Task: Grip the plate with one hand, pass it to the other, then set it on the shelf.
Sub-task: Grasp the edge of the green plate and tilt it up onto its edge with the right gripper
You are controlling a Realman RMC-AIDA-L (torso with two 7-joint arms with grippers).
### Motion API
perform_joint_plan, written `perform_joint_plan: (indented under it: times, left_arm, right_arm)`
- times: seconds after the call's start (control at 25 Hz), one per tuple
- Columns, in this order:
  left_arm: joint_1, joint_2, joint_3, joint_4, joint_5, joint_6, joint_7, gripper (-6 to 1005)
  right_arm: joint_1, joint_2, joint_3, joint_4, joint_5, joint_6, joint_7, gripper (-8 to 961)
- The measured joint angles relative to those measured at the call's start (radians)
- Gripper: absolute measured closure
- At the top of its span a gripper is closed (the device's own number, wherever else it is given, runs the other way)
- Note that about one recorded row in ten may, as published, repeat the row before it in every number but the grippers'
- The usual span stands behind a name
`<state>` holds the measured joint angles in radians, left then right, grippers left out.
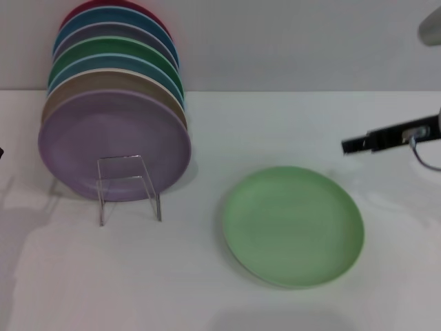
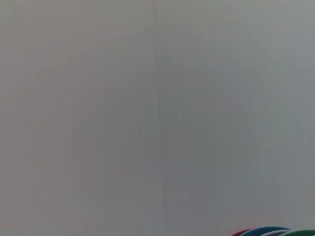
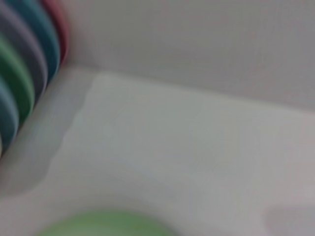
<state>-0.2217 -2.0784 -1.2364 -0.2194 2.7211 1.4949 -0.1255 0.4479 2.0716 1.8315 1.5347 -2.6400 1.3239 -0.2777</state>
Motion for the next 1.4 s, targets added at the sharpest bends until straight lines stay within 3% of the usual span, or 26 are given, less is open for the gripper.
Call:
perform_joint_plan:
  times: [0.24, 0.6, 1.4]
  left_arm:
    - [-0.003, -0.001, 0.002, 0.000, 0.004, -0.002, -0.002, 233]
    - [-0.005, 0.000, 0.018, 0.000, 0.002, -0.003, -0.003, 241]
    - [-0.013, 0.000, 0.042, -0.002, -0.003, -0.028, -0.002, 257]
  right_arm:
    - [0.019, 0.002, -0.004, -0.040, -0.012, 0.052, -0.015, 155]
    - [0.072, 0.004, -0.039, -0.225, 0.028, 0.028, -0.049, 156]
    - [0.054, 0.002, -0.044, -0.260, 0.019, 0.012, -0.062, 156]
